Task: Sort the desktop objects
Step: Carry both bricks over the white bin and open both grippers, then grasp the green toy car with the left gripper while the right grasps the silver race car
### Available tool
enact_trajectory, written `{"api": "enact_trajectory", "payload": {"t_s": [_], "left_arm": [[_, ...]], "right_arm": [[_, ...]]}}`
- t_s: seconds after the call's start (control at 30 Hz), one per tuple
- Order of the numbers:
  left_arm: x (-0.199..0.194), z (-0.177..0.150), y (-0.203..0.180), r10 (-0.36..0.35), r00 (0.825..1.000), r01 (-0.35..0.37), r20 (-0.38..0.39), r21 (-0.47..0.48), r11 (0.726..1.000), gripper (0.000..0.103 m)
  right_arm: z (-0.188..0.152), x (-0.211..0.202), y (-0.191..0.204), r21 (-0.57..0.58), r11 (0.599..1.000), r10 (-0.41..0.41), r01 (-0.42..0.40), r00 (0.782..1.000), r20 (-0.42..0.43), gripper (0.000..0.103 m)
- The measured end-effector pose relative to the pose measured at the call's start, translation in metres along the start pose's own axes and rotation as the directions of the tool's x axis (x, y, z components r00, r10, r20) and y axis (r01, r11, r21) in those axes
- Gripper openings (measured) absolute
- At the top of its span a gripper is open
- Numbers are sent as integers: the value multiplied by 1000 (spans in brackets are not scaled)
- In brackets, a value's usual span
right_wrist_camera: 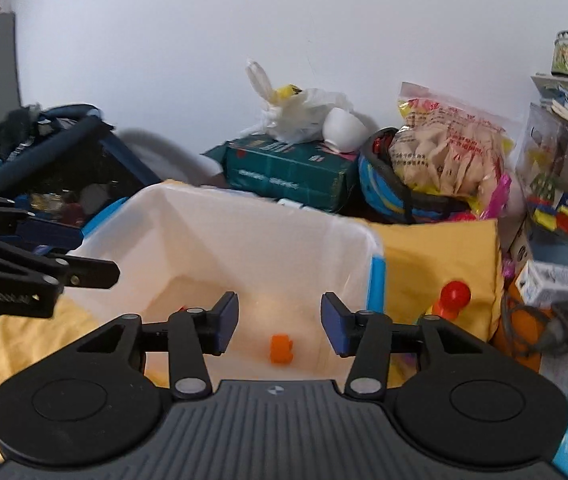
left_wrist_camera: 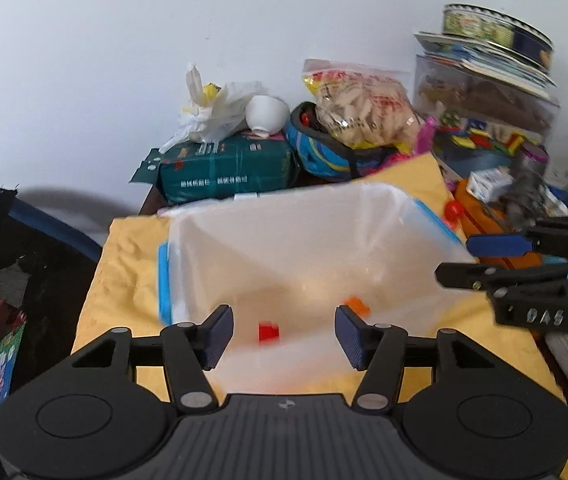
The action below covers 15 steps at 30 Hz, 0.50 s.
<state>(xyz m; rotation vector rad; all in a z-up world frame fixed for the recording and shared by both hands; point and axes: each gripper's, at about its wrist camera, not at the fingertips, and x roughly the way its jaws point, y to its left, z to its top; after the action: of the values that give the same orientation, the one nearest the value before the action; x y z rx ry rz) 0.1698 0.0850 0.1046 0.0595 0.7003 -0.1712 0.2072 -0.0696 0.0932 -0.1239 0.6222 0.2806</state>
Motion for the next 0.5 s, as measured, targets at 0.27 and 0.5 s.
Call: {"api": "enact_trajectory", "payload": {"t_s": [0.27,0.5], "left_arm": [[-29,-94,-11,-55,992,52,-111,-29,998,64],[-30,-152,-33,-132,965,134,-228,-7,991,64]], "right_arm": [[-64,-38,17,-28,997,72,-74,995,-76,48],[-122,-32,54,-83,981,152,-175,962,-226,40]]}}
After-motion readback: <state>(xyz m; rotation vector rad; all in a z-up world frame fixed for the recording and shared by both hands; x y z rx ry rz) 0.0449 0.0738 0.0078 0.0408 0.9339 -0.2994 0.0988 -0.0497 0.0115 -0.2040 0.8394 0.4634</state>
